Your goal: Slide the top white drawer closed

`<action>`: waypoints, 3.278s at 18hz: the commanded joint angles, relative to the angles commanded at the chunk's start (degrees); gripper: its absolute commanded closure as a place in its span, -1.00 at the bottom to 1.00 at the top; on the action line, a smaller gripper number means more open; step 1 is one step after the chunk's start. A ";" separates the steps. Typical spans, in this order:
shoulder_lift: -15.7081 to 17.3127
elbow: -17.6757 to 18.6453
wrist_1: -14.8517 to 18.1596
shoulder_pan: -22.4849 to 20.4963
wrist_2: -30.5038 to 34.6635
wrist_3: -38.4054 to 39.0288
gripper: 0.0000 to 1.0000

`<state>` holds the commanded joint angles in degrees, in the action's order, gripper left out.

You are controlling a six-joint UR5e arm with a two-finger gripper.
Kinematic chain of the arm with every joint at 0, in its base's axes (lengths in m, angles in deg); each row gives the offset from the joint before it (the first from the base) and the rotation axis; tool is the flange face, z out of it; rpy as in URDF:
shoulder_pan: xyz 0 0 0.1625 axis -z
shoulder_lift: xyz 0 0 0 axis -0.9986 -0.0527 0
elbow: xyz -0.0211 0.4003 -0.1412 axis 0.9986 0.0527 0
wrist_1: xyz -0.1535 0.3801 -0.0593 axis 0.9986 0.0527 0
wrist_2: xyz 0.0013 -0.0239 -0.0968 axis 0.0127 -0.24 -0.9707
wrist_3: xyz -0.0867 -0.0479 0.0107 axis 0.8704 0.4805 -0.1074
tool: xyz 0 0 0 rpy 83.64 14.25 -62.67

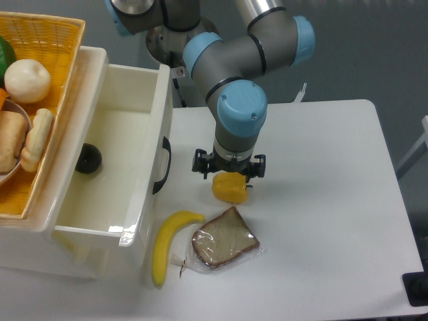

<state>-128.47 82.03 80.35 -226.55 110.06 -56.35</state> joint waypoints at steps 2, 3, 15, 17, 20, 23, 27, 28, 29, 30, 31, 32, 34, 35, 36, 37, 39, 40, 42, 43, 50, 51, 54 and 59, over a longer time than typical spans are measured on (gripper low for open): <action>-0.53 0.09 0.17 0.61 -0.62 -0.09 -1.00; -0.62 0.09 0.18 0.97 -0.97 -0.09 -1.00; -0.18 0.00 0.70 3.43 -4.40 -0.09 -1.00; -0.18 0.00 0.70 4.22 -4.40 -0.09 -1.00; 0.17 0.00 0.70 5.53 -4.40 -0.09 -1.00; 0.35 -0.09 0.62 6.94 -4.49 0.00 -1.00; 0.35 -0.35 0.62 8.00 -4.49 -0.09 -1.00; 0.35 -0.35 0.53 8.09 -4.40 -0.09 -1.00; 0.35 -0.35 0.53 8.70 -4.32 -0.17 -1.00; 0.35 -0.35 0.53 8.96 -4.23 -0.26 -1.00; 0.35 -0.35 0.44 9.14 -4.31 -0.26 -1.00; 0.35 -0.44 0.44 9.23 -4.31 -0.26 -1.00; 0.78 -0.44 0.53 9.93 -4.23 -0.26 -1.00; 0.96 -0.44 0.53 10.02 -4.23 -0.18 -1.00; 1.05 -0.44 0.53 10.02 -4.23 -0.18 -1.00; 1.14 -0.44 0.53 10.28 -4.23 -0.18 -1.00; 2.01 -0.35 0.61 10.64 -4.05 -0.09 -1.00; 2.19 -0.18 0.53 10.72 -3.96 -0.09 -1.00; 2.19 -0.18 0.53 10.64 -3.88 -0.17 -1.00; 2.10 -0.09 0.53 10.72 -3.88 -0.26 -1.00; 1.67 -2.63 -0.09 5.20 -3.79 -3.76 -1.00; 1.49 -3.33 -0.09 3.80 -3.70 -6.22 -1.00; 1.14 -5.01 -0.35 0.89 -0.56 -14.12 -1.00; 1.22 -5.01 -1.31 -3.67 5.35 -21.44 -1.00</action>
<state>-127.24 77.02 79.04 -230.23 115.41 -77.79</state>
